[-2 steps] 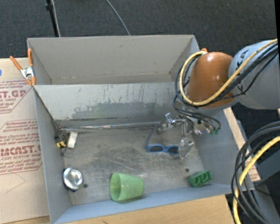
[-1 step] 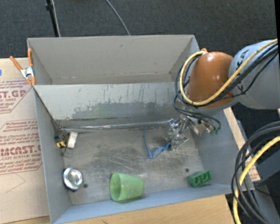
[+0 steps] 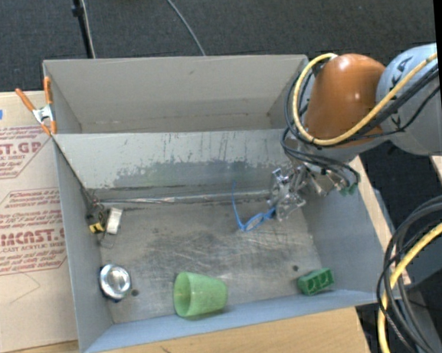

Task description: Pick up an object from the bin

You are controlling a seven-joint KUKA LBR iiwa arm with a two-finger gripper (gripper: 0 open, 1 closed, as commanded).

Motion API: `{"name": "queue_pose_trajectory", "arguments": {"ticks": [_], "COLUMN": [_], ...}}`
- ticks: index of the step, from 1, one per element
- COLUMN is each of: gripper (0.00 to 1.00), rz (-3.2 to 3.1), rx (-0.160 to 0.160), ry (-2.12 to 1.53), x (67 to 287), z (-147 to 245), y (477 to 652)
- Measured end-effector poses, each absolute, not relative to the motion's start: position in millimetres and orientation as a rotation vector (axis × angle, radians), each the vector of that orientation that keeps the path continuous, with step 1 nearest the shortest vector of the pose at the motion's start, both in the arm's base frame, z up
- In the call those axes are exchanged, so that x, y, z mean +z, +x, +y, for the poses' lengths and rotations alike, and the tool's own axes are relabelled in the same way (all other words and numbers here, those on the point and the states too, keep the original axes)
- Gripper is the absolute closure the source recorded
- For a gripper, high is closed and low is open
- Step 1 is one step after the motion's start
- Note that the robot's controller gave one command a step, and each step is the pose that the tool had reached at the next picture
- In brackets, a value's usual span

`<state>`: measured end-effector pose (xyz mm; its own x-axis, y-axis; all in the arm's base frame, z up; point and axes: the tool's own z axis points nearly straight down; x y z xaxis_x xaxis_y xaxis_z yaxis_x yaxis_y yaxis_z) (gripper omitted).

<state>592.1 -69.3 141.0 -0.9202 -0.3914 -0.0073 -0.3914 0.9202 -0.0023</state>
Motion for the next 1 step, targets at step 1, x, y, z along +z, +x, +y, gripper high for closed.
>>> {"name": "queue_pose_trajectory", "arguments": {"ticks": [1], "gripper": [1.00], "rz": [3.049], "rx": [-0.006], "ry": [-0.709], "x": [255.1], "z": [-77.4], "y": [586.0]}}
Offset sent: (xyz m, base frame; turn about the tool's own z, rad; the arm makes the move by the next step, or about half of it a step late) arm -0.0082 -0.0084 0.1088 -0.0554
